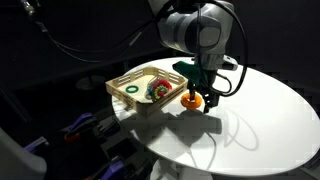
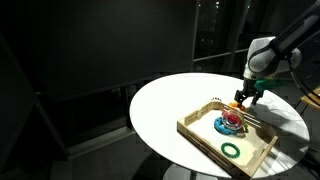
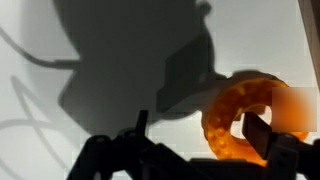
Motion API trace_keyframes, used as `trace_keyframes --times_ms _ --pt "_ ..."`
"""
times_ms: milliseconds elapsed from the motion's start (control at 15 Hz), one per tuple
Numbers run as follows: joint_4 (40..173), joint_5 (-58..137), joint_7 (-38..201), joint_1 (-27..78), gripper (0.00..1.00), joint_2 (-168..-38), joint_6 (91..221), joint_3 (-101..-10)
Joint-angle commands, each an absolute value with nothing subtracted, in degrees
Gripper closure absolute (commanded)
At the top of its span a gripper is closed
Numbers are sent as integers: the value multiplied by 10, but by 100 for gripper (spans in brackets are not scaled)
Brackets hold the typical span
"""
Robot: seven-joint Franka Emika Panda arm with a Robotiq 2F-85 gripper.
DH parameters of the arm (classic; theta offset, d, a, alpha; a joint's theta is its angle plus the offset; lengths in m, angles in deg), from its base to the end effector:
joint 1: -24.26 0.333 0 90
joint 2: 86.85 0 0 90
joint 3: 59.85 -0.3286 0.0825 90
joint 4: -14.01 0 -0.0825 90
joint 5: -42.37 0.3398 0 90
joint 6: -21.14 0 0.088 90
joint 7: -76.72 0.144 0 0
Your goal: Put the orange ring on the tray
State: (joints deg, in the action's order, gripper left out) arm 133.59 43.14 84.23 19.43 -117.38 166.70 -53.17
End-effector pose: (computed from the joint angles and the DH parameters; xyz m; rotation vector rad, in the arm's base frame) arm 0.5444 -0.1114 0.1720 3.0476 -0.5068 -0.1197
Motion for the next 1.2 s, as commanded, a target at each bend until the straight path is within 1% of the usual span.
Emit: trace_keyframes --times_ms 0,67,133,200,267,333,400,533,600,667,733,800,867,1133 --pt "1321 433 856 200 21 -1185 1671 -528" --pt "1320 433 856 201 31 -1185 1671 -528" --pt "1319 433 857 201 39 -1185 1671 -528" --pt "1319 433 857 202 50 -1185 1671 -528" --pt "1318 433 857 202 59 -1184 1670 -528" --pt "1318 434 857 202 73 -1182 1669 -528" --pt "1318 434 857 202 79 -1182 1669 -528" --pt "1317 434 857 201 96 -1180 1667 -528" --pt "1316 437 854 199 97 -1176 1662 -530" --pt "1316 439 854 198 94 -1173 1659 -530" --pt "1317 440 855 197 97 -1168 1655 -530" --pt "1317 439 859 199 95 -1163 1652 -527" --pt "1318 439 861 199 96 -1158 1649 -526" --pt "1329 438 871 202 95 -1128 1642 -526"
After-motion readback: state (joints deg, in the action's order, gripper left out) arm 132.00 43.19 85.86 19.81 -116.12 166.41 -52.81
